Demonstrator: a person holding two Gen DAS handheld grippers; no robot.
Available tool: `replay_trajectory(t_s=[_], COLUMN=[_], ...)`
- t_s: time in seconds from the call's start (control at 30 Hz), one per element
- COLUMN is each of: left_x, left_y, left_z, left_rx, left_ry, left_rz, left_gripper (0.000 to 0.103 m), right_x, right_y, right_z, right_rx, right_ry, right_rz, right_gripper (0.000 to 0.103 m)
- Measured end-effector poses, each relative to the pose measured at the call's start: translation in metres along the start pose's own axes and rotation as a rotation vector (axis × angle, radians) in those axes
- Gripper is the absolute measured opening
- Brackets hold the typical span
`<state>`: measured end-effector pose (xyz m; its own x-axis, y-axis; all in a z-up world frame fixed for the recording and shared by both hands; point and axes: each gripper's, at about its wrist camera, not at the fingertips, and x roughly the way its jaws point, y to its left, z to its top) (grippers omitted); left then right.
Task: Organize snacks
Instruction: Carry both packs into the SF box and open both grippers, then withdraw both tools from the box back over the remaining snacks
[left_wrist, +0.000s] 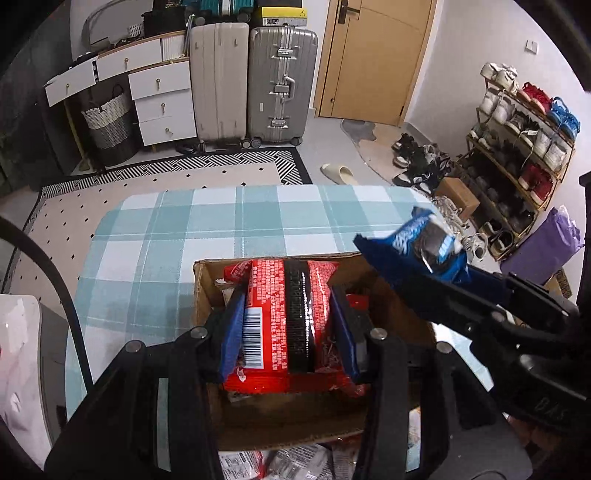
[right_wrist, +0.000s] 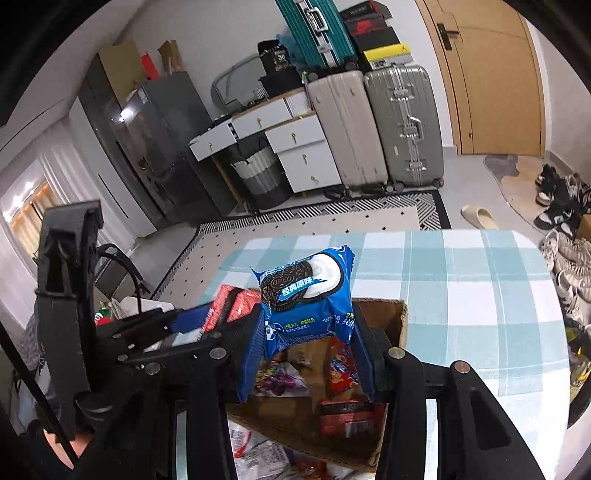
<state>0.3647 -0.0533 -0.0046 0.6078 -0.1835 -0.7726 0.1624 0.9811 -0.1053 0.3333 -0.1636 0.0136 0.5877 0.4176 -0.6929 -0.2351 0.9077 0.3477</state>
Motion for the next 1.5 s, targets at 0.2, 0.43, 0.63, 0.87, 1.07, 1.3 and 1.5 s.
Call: replay_trajectory(t_s=[0.2, 0.43, 0.63, 0.87, 1.07, 1.3, 1.5], left_x=[0.017, 0.027, 0.024, 0.004, -0.040, -0.091, -0.133], left_y=[0.008, 0.022, 0.025, 0.025, 0.034, 0.033, 0.037], left_z=[-0.005, -0.011, -0.011, -0.010, -0.012, -0.028, -0.051], left_rx=[-0.014, -0.022, -0.040, -0.063, -0.111, -0.056, -0.065], left_ry=[0.005, 0.017, 0.010, 0.001, -0.065, -0.147, -0.208], left_rz=[-0.018, -0.004, -0.032, -0.027, -0.031, 0.094, 0.114], left_gripper=[0.041, 0.041, 0.041, 0.059, 0.078, 0.087, 0.091], right_x=[0.023, 0.033, 0.025, 0.014, -0.014, -0.065, -0.109], right_y=[-0.015, -0.014, -0.011, -0.007, 0.008, 0.022, 0.034], right_z=[-0.012, -0.023, -0.023, -0.021, -0.019, -0.022, -0.031], right_rx=[0.019, -0.003, -0.021, -0.039, -0.070, -0.051, -0.069], right_ry=[0.061, 0.080, 0.077, 0.072, 0.014, -0.048, -0.077], right_rz=[0.009, -0.009, -0.020, -0.030, -0.026, -0.001, -0.028], right_gripper=[0.044, 0.045, 0.048, 0.054, 0.079, 0.088, 0.096])
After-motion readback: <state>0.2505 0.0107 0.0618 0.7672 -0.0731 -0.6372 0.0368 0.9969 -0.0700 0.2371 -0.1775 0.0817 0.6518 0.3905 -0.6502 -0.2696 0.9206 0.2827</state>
